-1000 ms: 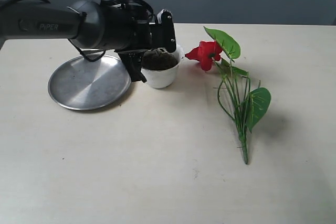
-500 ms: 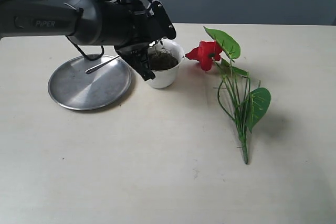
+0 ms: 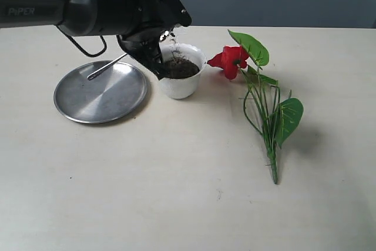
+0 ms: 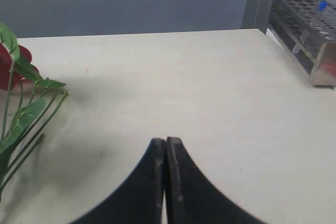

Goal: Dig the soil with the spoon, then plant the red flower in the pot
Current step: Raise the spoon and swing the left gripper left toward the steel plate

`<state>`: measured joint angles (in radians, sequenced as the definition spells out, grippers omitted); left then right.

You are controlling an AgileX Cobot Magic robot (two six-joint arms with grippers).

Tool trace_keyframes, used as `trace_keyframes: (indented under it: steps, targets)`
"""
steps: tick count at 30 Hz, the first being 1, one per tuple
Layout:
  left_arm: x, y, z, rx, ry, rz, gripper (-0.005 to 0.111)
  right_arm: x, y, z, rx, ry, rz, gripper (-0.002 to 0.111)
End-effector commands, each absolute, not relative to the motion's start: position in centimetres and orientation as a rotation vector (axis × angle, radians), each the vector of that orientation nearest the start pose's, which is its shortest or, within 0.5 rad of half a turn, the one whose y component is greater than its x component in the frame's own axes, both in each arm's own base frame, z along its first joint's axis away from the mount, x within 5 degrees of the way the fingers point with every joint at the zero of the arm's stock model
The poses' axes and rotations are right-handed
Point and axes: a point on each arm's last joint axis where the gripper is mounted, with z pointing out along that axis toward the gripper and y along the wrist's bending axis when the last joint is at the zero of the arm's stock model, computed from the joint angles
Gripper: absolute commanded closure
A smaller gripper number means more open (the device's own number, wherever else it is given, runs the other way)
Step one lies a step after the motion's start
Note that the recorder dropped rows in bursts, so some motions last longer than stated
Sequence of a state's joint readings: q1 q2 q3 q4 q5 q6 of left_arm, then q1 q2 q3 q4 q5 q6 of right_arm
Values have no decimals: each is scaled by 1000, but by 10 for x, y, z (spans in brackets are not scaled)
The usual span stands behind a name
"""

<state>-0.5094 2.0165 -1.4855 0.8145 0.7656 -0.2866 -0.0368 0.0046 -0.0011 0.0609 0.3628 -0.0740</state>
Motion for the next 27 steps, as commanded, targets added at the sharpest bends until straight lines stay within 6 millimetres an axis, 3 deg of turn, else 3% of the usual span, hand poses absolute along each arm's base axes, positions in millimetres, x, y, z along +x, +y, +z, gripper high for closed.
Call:
trace_keyframes:
  steps: [1,5,11,17,27]
  targets:
    - [397,-177,213,933,2324,523,106,53,0,181,0,1843,-18,108]
    - [395,-185,210,985,2329,403,106,53,0,181,0,1843,-18,108]
    - [394,-190,210,924,2343,302,106,53,0,181,0,1843,-18,108]
    - [397,-189,212,690,2379,240,106,53,0,181,0,1843,-18,108]
    - [398,-186,212,610,2392,225,106,53,0,181,0,1843,-18,108]
